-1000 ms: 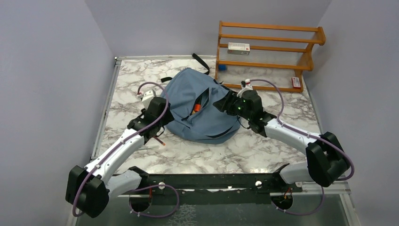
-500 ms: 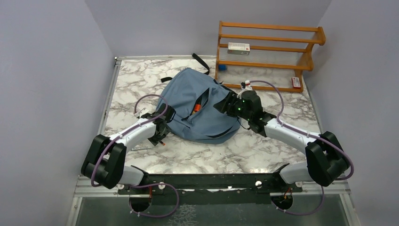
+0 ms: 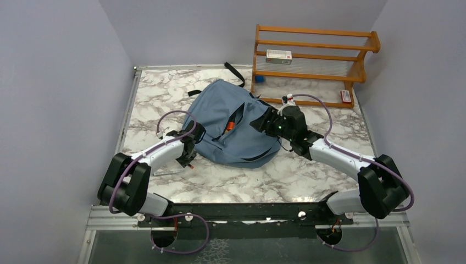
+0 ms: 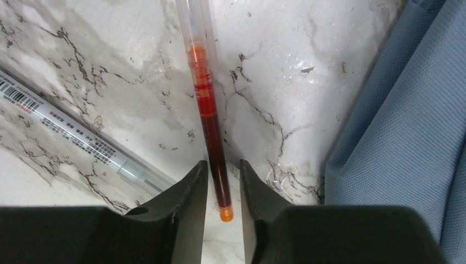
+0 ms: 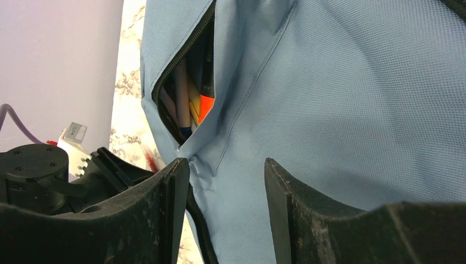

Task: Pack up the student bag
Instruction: Pick up the stationery from the center of the board.

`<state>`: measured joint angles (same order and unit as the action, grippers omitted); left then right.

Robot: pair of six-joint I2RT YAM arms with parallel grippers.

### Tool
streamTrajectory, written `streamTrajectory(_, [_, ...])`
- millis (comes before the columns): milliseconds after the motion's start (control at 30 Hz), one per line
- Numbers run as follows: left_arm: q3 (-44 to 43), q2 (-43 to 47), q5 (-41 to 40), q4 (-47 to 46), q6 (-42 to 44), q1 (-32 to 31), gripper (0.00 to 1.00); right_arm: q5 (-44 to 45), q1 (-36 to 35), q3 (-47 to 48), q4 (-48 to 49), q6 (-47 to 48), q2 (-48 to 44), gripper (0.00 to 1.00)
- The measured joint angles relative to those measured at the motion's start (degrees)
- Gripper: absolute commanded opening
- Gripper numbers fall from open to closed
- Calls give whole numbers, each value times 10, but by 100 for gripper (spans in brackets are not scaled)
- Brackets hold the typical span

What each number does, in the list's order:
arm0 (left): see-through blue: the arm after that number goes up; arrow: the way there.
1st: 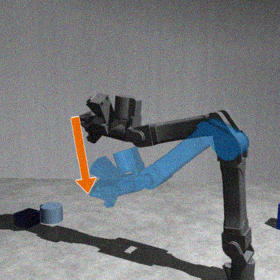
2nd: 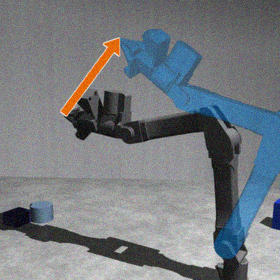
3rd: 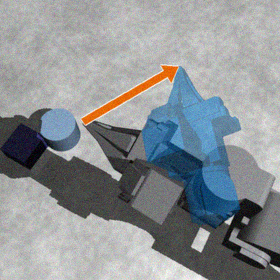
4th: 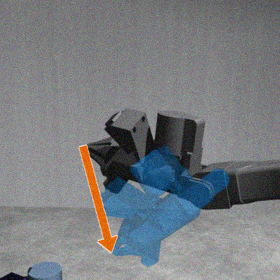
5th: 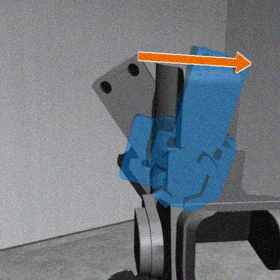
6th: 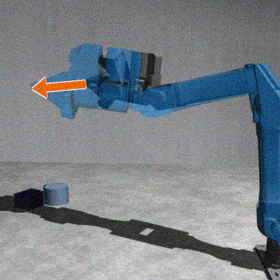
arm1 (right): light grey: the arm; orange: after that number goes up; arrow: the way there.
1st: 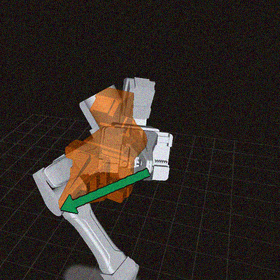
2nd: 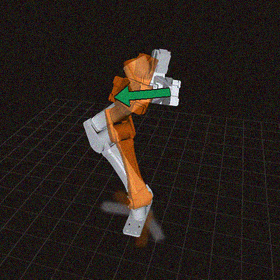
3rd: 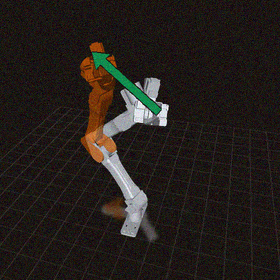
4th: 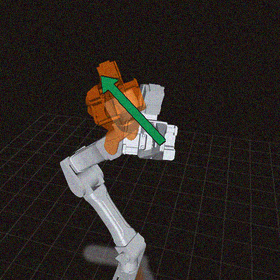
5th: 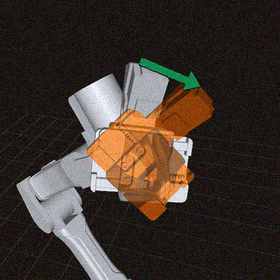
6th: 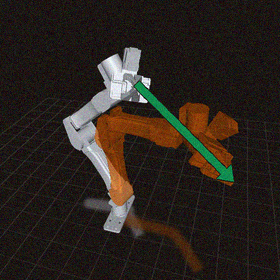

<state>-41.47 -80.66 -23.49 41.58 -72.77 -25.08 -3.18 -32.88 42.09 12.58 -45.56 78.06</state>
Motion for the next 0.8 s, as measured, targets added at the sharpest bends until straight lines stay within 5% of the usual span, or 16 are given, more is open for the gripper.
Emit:
streamTrajectory(200, [-3, -4, -1, -8, 1, 5, 0, 3, 0, 0, -4, -1, -1, 57])
streamTrajectory(567, [-38, 105, -4, -35, 71, 41, 0, 10, 0, 3, -13, 1, -38, 57])
streamTrajectory(800, [-106, 207, 49, -206, 257, 42, 0, -38, 0, 8, 31, -14, -80, 57])
